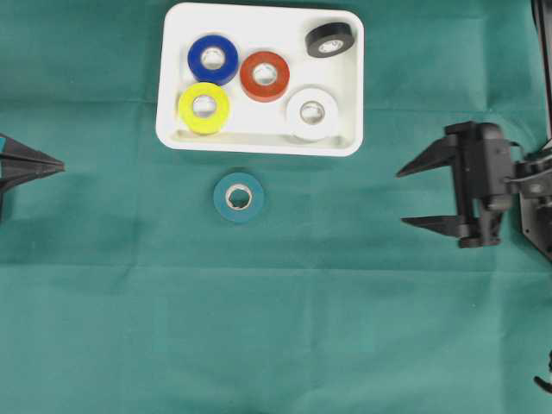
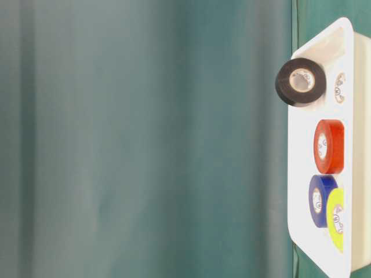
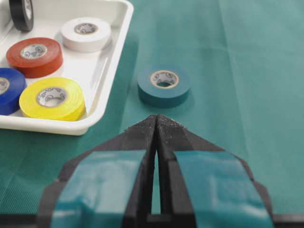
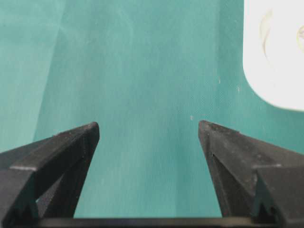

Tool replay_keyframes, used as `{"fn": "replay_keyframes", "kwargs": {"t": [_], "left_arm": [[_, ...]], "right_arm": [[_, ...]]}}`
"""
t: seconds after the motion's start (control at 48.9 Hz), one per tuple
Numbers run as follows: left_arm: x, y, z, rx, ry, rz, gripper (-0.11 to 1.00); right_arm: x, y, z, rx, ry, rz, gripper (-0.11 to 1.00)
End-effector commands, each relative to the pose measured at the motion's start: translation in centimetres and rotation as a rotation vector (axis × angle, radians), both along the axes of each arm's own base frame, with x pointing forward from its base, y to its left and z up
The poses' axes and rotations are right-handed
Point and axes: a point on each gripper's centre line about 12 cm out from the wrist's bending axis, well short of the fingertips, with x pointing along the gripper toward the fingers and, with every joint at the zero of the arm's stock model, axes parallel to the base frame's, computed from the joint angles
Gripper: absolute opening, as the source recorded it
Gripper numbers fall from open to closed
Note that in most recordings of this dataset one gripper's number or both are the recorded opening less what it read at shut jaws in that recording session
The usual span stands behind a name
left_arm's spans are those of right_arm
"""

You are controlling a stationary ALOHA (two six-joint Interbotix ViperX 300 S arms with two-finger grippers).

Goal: Put the tape into the white case with the right arm.
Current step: 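Lower the right gripper onto the teal tape roll and grasp it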

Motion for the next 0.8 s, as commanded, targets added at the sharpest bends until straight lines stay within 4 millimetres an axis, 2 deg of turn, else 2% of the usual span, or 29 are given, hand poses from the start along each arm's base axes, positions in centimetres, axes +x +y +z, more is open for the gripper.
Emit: {"fn": "replay_keyframes", "kwargs": {"t": [0.0,0.532,0.778], "left_arm": [[0.1,0.0,0.5,0.0,-0.009,0.0,0.0],[0.1,0.0,0.5,0.0,-0.009,0.0,0.0],[0.1,0.0,0.5,-0.003,-0.009,0.001,0.0]], "right_arm": [[2.2,0.0,0.6,0.003,-0.007,0.005,0.49],[12.7,-0.1,0.6,0.005,-0.005,0.018,0.49],[16.8,0.4,0.1,0.016,-0.037,0.045,0.49]]}}
